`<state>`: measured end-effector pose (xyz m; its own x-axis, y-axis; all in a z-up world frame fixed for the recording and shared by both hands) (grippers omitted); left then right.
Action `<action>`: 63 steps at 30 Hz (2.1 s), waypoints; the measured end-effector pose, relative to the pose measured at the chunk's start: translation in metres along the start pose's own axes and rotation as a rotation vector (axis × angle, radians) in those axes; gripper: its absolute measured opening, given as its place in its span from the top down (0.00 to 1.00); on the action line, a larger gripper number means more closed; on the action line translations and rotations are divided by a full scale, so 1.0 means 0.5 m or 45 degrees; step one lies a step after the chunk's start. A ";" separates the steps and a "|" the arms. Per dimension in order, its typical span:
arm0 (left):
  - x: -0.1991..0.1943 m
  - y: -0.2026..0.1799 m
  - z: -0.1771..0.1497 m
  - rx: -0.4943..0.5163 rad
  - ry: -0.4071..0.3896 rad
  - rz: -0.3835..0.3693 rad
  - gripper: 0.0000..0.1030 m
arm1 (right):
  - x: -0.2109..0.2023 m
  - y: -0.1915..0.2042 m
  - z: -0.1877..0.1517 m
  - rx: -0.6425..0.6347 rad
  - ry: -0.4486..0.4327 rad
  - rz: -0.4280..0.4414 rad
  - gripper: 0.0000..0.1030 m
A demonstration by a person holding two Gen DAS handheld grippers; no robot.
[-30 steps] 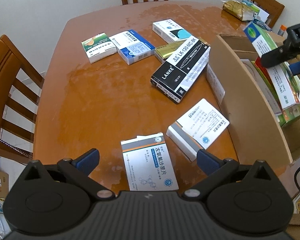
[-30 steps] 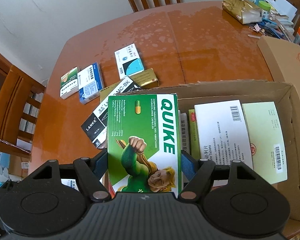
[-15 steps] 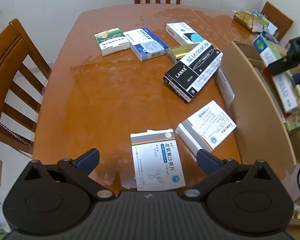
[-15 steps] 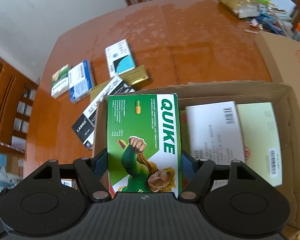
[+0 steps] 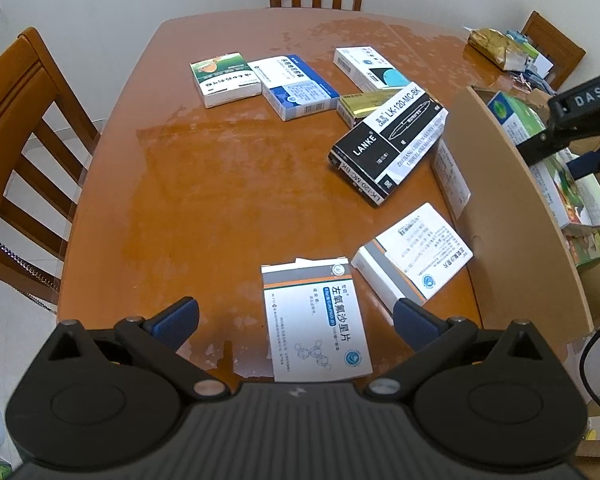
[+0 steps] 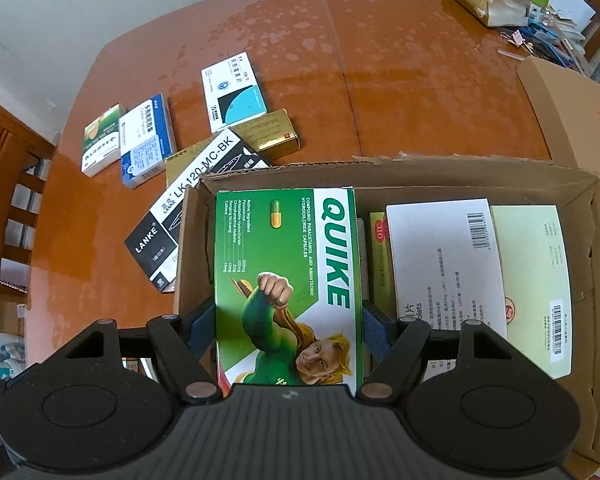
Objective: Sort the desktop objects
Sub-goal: 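Lower the QUIKE box into the cardboard box beside the white boxes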
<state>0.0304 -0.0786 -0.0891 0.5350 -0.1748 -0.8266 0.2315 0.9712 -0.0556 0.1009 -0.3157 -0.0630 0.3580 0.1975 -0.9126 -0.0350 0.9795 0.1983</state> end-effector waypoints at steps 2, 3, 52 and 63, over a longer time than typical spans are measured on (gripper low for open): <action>0.001 0.000 0.000 0.001 0.005 -0.002 0.00 | 0.006 0.006 0.001 -0.007 0.004 -0.017 0.25; 0.002 0.000 -0.001 0.004 0.010 -0.001 0.00 | 0.009 0.010 0.002 -0.010 0.006 -0.027 0.25; 0.038 -0.108 0.036 0.199 0.152 0.012 0.00 | 0.043 0.022 -0.023 -0.089 -0.069 -0.117 0.25; 0.037 -0.106 0.033 0.196 0.153 0.019 0.00 | 0.045 0.022 -0.023 -0.082 -0.073 -0.120 0.25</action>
<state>0.0413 -0.1360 -0.0921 0.4405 -0.1311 -0.8881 0.3509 0.9357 0.0359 0.0976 -0.3003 -0.0854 0.4152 0.1040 -0.9038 -0.0583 0.9944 0.0876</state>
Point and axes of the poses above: each gripper's, at about its wrist camera, not at the fingertips, and x roughly the way its jaws point, y to its left, z to its top, the point moved 3 cm from there along x, roughly the way its jaws point, and after that the axes turned 6 degrees about -y, right-handed, at the moved point
